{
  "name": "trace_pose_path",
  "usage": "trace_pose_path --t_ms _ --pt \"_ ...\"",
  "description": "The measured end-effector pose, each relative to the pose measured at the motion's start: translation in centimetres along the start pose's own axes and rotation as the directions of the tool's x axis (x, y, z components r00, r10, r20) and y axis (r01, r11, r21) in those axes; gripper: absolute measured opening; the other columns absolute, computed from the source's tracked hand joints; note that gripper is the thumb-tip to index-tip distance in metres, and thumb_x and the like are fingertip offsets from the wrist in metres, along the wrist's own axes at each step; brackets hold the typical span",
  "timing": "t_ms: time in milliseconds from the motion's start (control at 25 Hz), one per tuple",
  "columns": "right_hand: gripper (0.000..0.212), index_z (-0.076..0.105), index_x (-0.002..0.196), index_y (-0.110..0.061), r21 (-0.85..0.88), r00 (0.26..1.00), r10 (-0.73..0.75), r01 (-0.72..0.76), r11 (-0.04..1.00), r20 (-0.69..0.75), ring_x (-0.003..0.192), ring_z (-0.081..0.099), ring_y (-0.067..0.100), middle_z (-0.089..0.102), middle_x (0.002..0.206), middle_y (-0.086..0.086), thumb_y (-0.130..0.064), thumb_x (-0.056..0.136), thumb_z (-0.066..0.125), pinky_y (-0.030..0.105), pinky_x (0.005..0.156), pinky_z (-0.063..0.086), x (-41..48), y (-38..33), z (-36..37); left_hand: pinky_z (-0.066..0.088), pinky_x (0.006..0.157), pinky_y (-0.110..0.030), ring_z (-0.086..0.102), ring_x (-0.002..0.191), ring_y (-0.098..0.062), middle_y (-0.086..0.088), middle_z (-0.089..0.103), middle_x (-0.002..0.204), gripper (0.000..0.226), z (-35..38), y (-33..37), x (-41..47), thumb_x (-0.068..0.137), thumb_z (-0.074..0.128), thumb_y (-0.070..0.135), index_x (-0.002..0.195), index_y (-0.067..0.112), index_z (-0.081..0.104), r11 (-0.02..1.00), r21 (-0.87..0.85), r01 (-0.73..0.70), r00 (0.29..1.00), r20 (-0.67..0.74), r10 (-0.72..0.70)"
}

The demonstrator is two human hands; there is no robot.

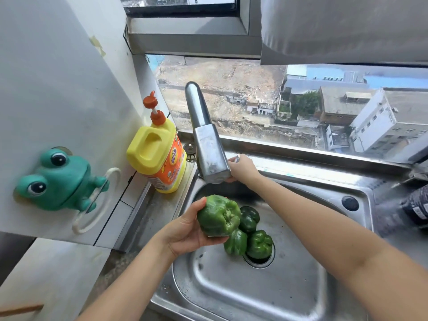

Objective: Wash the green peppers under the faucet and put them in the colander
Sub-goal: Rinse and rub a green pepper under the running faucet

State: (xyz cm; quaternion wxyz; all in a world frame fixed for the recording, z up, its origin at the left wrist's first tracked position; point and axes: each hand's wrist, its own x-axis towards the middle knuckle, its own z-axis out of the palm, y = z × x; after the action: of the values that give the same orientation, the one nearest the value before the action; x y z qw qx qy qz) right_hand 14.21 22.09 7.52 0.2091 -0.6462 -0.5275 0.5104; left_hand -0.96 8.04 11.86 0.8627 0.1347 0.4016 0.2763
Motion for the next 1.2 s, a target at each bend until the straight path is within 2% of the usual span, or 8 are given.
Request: trace_pose_path --t_ms 160,360,520,600,760,920,1000,1200 --pt "0.032 0.06 0.1 0.018 0.197 0.996 0.051 -0.065 0.978 0.078 0.071 0.072 0.033 0.063 0.087 0.036 -0.008 0.082 0.053 0.041 0.066 0.061 0.7 1.3 -0.4 0.059 0.063 -0.041 0.065 0.095 -0.042 -0.026 0.061 0.119 0.077 0.6 -0.1 -0.8 0.041 0.093 0.036 0.109 0.005 0.071 0.99 -0.127 0.068 0.998 -0.005 -0.07" --pt "0.039 0.053 0.13 0.0 0.248 0.982 0.031 -0.078 0.966 0.187 0.061 0.063 0.013 0.057 0.092 0.015 -0.01 0.092 0.053 0.026 0.059 0.058 -0.8 0.9 -0.8 0.059 0.066 -0.053 0.062 0.096 -0.049 -0.032 0.059 0.119 0.072 1.2 -0.8 -1.6 0.054 0.085 0.028 0.116 0.0 0.064 0.952 -0.298 0.074 0.997 -0.004 -0.079" --pt "0.063 0.023 0.149 -0.01 0.117 0.926 0.095 -0.147 0.982 0.364 0.108 0.061 0.028 0.037 0.146 0.017 -0.031 0.097 0.051 0.03 0.086 0.053 -5.3 1.0 -2.8 0.053 0.076 -0.056 0.054 0.104 -0.05 -0.033 0.057 0.118 0.064 1.7 -1.6 -1.2 0.074 0.056 0.037 0.128 0.001 0.052 0.929 -0.365 0.058 0.994 -0.067 -0.088" --pt "0.059 0.029 0.148 -0.016 0.054 0.95 0.12 -0.141 0.988 0.289 0.113 0.06 0.026 0.04 0.148 0.009 -0.04 0.097 0.048 0.03 0.09 0.051 -9.1 1.4 -3.2 0.051 0.08 -0.057 0.054 0.105 -0.046 -0.03 0.055 0.122 0.059 1.9 -2.4 -0.7 0.078 0.055 0.036 0.129 0.005 0.052 0.906 -0.421 0.042 0.99 -0.102 -0.094" --pt "0.035 0.063 0.118 -0.024 0.216 0.979 -0.002 -0.043 0.975 0.206 0.104 0.063 0.015 0.067 0.115 -0.001 -0.042 0.089 0.06 0.03 0.093 0.051 -15.9 2.7 -0.8 0.053 0.086 -0.054 0.057 0.108 -0.039 -0.025 0.057 0.12 0.047 3.6 -3.9 0.3 0.08 0.066 0.036 0.116 0.007 0.058 0.869 -0.495 -0.004 0.971 -0.209 -0.115" --pt "0.033 0.065 0.099 -0.015 0.065 0.995 -0.009 0.015 0.998 -0.096 0.088 0.062 0.014 0.067 0.093 0.0 -0.042 0.08 0.07 0.026 0.073 0.051 -16.9 3.5 1.8 0.048 0.091 -0.051 0.058 0.093 -0.036 -0.019 0.06 0.102 0.029 4.3 -4.6 1.2 0.081 0.06 0.03 0.102 0.009 0.059 0.927 -0.371 -0.056 0.898 -0.424 -0.115" --pt "0.029 0.065 0.107 -0.015 0.084 0.99 0.002 0.01 0.996 -0.141 0.096 0.061 0.017 0.067 0.102 0.002 -0.037 0.087 0.061 0.029 0.081 0.05 -16.5 3.7 3.1 0.047 0.093 -0.049 0.058 0.09 -0.034 -0.017 0.06 0.104 0.031 4.1 -3.9 1.3 0.079 0.061 0.032 0.103 0.012 0.06 0.948 -0.309 -0.07 0.867 -0.488 -0.095" --pt "0.04 0.053 0.13 -0.008 0.64 0.984 -0.108 -0.008 0.769 0.143 0.117 0.058 0.03 0.061 0.123 0.016 -0.002 0.091 0.052 0.042 0.104 0.046 -16.3 4.5 2.4 0.045 0.093 -0.048 0.058 0.086 -0.032 -0.016 0.061 0.096 0.024 3.4 -1.0 1.0 0.08 0.062 0.034 0.09 0.012 0.06 0.994 -0.1 -0.04 0.852 -0.523 -0.018"
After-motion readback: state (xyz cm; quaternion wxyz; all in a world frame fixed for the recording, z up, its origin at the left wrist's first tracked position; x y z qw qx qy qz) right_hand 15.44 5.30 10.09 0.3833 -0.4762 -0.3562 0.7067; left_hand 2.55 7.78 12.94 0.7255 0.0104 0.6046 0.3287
